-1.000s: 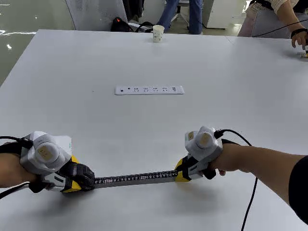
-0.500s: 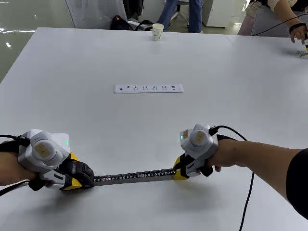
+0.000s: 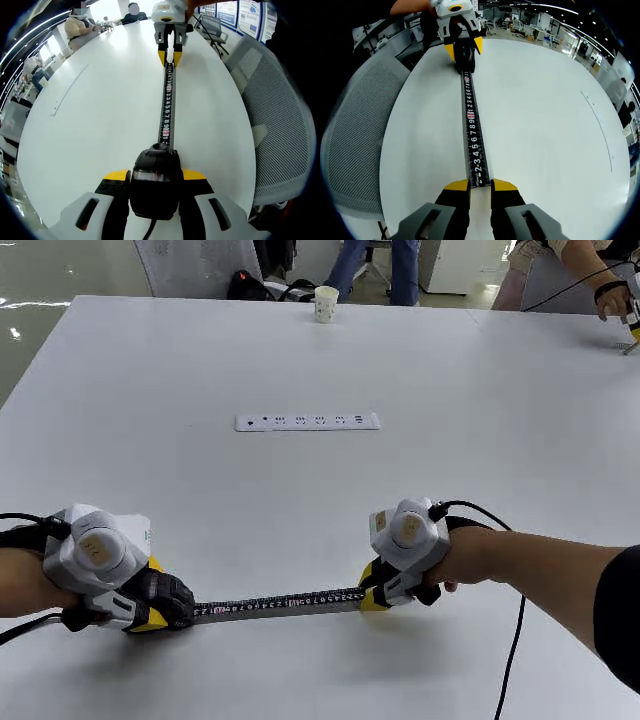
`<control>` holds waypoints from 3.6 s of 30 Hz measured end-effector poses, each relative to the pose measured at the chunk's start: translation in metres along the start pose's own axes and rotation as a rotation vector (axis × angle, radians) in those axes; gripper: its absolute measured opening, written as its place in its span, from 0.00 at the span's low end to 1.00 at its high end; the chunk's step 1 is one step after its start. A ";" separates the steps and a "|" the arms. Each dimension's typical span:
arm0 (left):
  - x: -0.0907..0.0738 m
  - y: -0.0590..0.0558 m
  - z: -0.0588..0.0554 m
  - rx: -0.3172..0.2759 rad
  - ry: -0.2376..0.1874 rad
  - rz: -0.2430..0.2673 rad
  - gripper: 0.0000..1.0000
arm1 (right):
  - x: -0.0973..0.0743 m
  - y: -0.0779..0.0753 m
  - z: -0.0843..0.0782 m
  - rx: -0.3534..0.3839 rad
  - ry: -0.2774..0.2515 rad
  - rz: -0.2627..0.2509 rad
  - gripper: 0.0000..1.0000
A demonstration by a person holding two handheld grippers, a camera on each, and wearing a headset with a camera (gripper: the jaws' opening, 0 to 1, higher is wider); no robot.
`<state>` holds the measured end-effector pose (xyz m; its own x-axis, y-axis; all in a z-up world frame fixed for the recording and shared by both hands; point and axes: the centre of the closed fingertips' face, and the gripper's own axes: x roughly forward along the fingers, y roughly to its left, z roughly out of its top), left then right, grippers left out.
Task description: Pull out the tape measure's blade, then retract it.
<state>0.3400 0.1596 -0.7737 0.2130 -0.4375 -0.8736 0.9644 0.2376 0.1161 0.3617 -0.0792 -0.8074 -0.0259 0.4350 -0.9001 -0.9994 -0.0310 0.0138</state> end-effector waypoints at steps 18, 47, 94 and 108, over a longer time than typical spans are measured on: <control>-0.002 -0.006 -0.004 0.023 0.063 -0.040 0.40 | -0.004 0.003 -0.003 -0.104 0.092 0.026 0.14; -0.005 -0.014 0.004 -0.168 -0.011 -0.076 0.92 | -0.009 0.007 -0.007 0.001 0.077 0.013 0.45; -0.048 -0.006 -0.016 -0.565 -0.363 0.275 0.99 | -0.062 0.009 -0.040 0.460 -0.304 -0.303 0.99; -0.062 -0.023 -0.029 -0.624 -0.414 0.374 0.99 | -0.087 0.034 -0.054 0.521 -0.446 -0.399 0.99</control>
<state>0.3005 0.2068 -0.7362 0.6598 -0.4888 -0.5708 0.5806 0.8138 -0.0257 0.3310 -0.1669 -0.7522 0.4404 0.6478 -0.6217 -0.8139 0.5803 0.0281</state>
